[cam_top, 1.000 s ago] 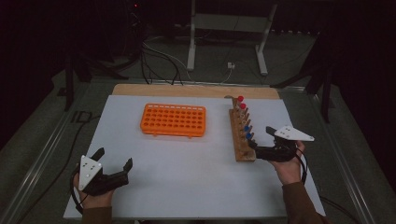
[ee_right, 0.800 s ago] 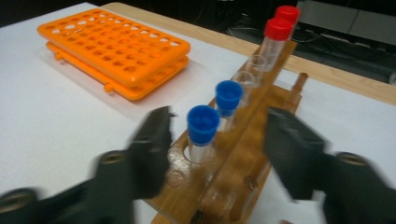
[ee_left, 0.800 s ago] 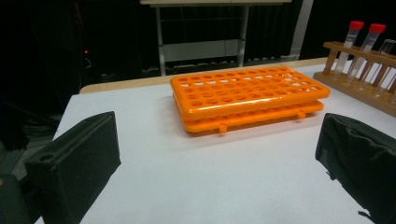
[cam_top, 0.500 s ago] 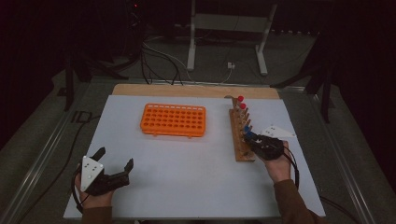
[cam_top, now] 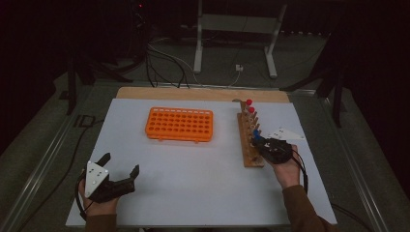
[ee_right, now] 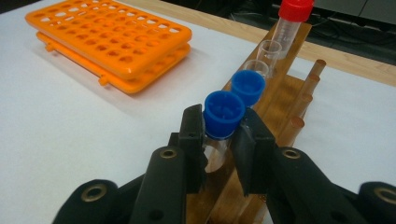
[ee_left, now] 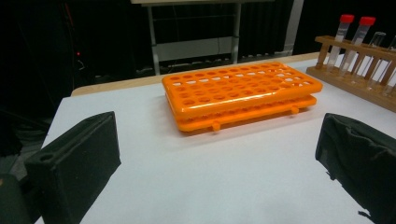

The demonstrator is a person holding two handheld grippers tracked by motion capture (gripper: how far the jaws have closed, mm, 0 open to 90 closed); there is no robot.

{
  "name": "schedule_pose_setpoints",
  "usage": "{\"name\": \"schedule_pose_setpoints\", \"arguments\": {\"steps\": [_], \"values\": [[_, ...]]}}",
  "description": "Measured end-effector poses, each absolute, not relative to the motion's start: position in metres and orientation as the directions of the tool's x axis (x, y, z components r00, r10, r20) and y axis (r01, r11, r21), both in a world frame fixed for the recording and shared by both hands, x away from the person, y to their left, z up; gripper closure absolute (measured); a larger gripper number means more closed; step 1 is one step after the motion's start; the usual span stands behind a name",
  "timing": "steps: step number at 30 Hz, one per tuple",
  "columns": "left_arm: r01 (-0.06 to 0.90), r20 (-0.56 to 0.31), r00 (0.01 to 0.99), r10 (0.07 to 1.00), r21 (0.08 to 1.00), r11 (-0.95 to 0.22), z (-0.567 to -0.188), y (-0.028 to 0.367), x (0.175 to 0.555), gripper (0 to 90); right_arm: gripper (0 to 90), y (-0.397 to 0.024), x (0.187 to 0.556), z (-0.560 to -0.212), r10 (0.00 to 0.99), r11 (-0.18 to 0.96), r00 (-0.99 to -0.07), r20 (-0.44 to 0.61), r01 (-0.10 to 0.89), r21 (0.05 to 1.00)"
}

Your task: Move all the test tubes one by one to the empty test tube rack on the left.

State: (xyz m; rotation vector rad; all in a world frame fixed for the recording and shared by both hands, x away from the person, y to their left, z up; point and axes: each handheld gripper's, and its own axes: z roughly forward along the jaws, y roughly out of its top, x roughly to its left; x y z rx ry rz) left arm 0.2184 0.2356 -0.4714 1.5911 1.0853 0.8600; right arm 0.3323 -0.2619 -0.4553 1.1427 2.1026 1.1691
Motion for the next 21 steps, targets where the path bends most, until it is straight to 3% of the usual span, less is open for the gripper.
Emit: {"name": "schedule_pose_setpoints", "arguments": {"steps": [21], "values": [[0.281,0.02,0.342,0.939,0.952,-0.122,-0.472,0.234,0.22,0.5,76.9,-0.259,0.321,-0.425,0.826,0.293,-0.563,-0.032,0.379,0.878]]}}
